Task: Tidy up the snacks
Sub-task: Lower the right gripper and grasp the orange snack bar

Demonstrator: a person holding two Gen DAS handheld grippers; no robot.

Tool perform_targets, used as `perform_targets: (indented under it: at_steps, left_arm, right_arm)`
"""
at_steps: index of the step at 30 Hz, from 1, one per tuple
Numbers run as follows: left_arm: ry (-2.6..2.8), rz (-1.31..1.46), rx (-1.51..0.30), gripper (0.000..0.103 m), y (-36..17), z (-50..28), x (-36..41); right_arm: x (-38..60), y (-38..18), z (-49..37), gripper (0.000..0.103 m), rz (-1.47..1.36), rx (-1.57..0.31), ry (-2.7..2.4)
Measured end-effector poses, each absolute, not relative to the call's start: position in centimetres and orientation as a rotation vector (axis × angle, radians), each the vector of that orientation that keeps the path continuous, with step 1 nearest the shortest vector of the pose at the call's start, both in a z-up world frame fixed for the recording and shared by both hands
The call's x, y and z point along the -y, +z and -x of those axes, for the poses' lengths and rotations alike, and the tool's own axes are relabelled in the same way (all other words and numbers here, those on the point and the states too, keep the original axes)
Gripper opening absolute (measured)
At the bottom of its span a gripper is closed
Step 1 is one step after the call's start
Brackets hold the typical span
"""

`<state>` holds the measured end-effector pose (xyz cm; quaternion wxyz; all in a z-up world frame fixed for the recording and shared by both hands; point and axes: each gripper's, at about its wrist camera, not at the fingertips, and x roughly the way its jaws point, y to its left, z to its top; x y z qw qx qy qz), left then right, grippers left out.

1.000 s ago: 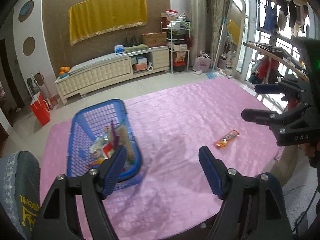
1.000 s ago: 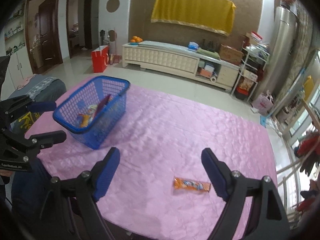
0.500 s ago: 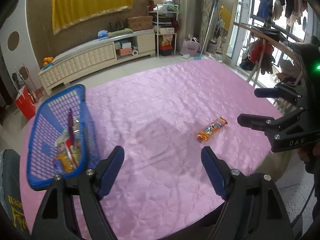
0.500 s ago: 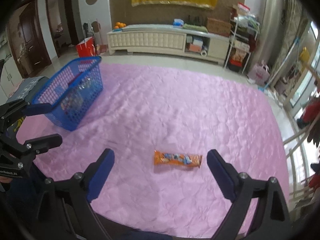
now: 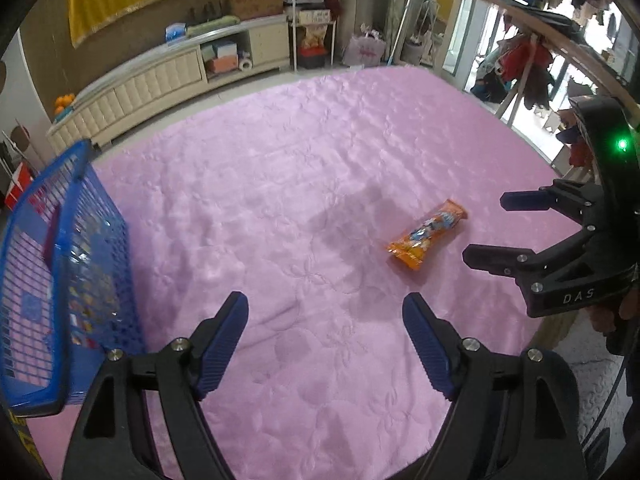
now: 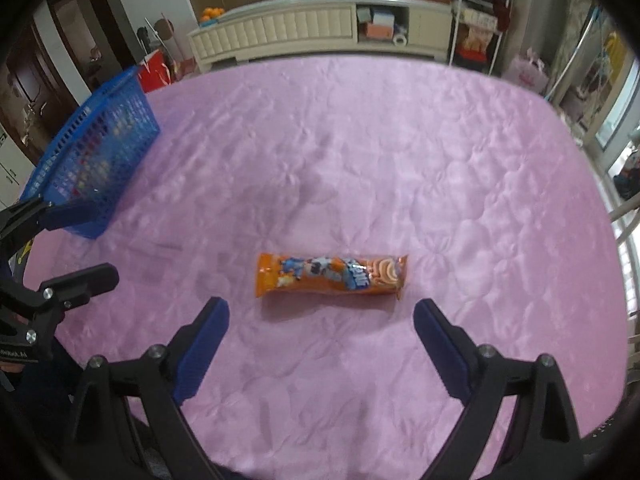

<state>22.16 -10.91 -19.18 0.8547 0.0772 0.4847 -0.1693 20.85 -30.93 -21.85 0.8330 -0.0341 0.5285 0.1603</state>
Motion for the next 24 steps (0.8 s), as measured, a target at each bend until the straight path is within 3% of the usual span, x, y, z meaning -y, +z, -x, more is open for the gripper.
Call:
perform_targets:
  at_steps: [15, 24]
  left_arm:
    - [-0.350, -0.164, -1.075, 0.078, -23.0, -25.1, 11.3]
    - [-0.315, -0.105, -1.109, 0.078, -23.9, -25.2, 9.9]
  right_arm:
    - [30.4, -26.1, -24.6, 0.095, 0.112, -1.190, 0.385]
    - [30.6, -25.6, -22.8, 0.075, 0.138, -1.128, 0.429]
